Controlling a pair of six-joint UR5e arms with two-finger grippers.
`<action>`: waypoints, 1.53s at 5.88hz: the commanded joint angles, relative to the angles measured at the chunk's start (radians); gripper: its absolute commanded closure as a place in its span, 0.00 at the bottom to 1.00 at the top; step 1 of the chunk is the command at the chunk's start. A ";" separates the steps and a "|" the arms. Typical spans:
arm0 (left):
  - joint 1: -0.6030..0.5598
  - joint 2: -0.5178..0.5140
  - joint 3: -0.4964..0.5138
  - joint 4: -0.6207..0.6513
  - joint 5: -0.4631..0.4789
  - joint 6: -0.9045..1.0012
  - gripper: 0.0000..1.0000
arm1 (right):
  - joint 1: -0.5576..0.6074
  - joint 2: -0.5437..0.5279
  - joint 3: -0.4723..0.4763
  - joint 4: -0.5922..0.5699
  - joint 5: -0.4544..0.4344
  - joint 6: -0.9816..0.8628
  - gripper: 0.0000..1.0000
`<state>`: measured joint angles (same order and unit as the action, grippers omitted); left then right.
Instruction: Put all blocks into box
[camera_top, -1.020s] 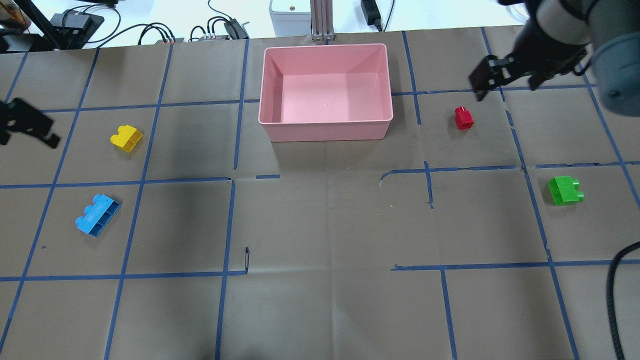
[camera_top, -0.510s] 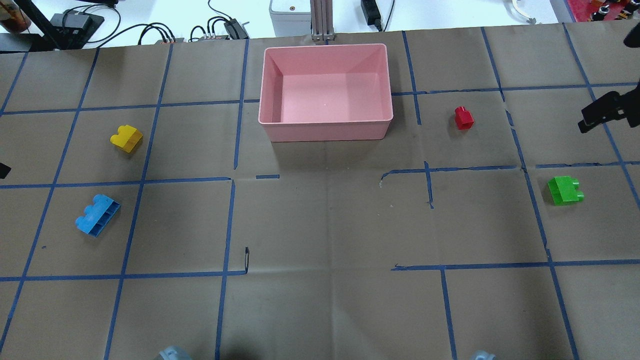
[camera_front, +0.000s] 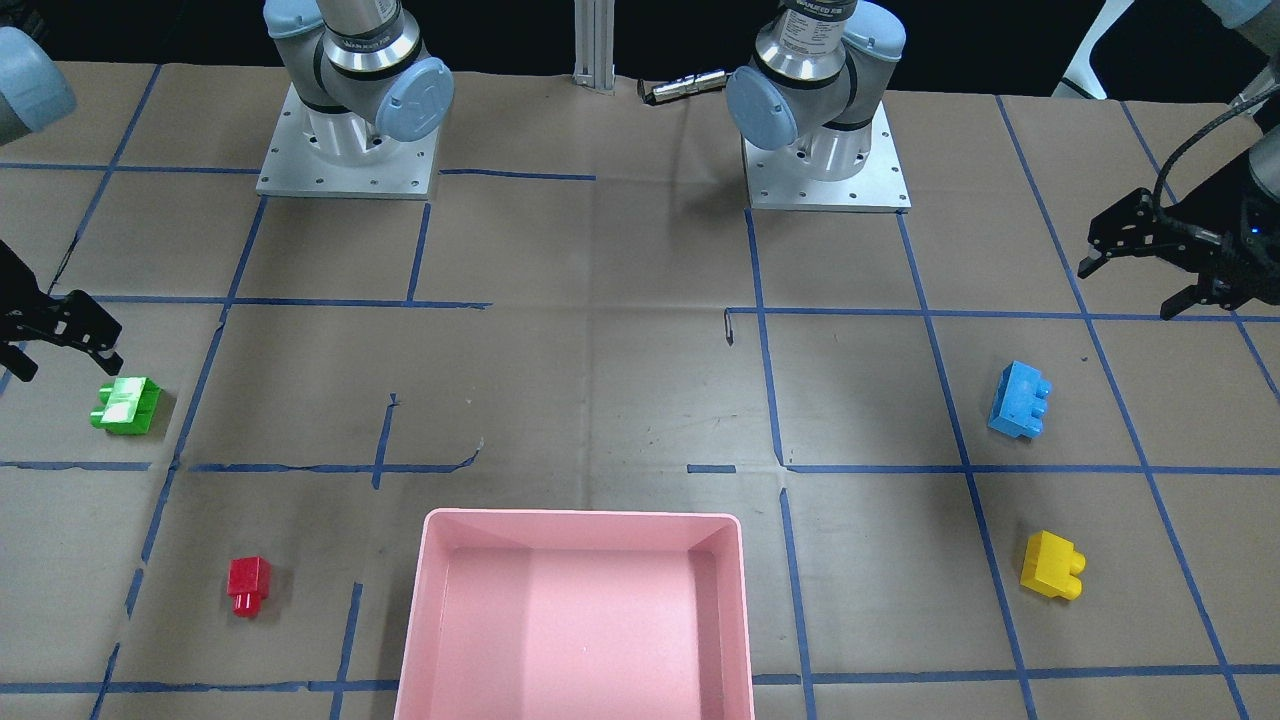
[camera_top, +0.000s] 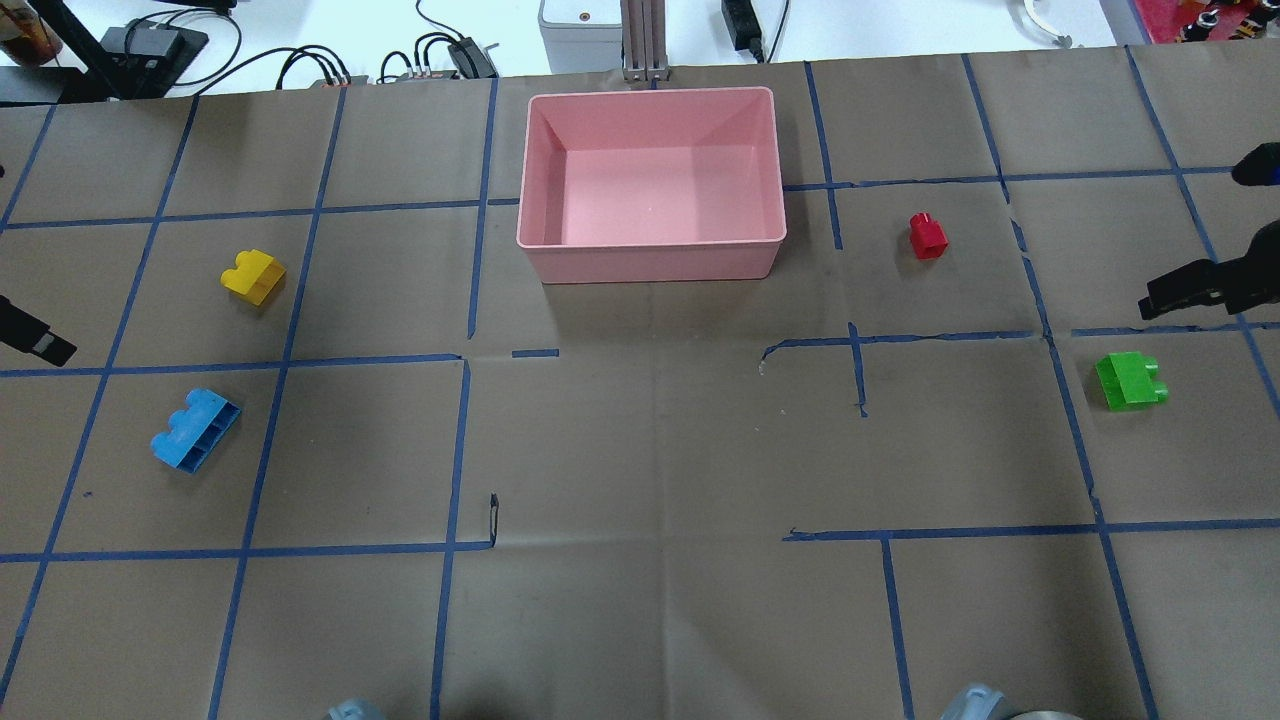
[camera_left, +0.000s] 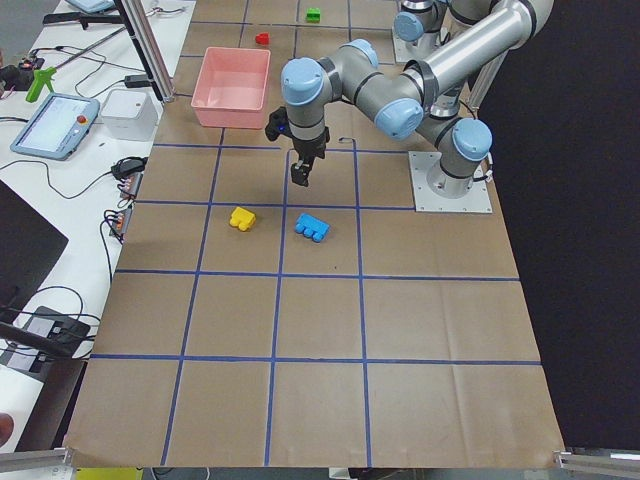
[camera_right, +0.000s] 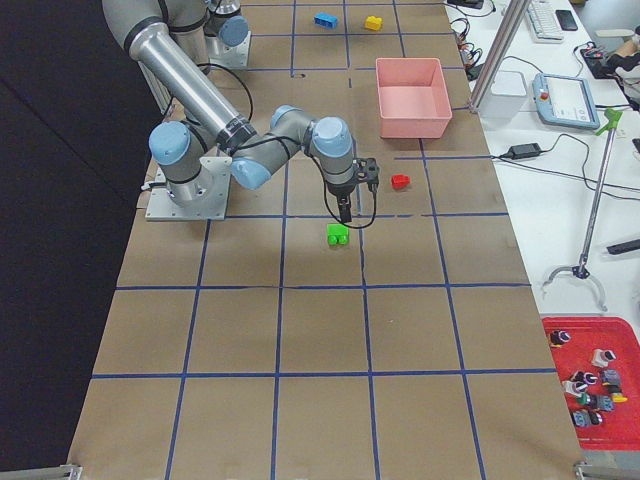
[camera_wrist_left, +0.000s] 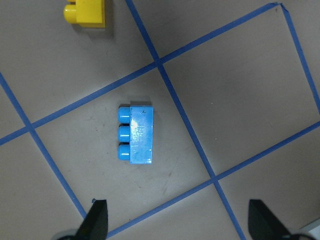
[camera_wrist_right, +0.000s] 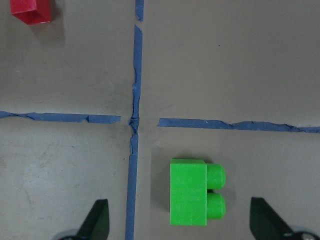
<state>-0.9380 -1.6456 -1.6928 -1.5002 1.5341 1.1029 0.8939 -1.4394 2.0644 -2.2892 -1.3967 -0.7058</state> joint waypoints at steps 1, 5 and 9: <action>-0.007 -0.127 -0.007 0.108 0.003 -0.006 0.01 | -0.016 0.101 0.068 -0.180 -0.004 -0.003 0.01; 0.001 -0.247 -0.297 0.640 0.006 0.001 0.01 | -0.049 0.162 0.098 -0.235 -0.047 -0.003 0.02; 0.011 -0.284 -0.353 0.710 0.011 0.021 0.01 | -0.044 0.136 0.091 -0.201 -0.091 0.006 0.91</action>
<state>-0.9320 -1.9345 -2.0375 -0.7911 1.5426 1.1157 0.8483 -1.2920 2.1598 -2.5071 -1.4839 -0.7059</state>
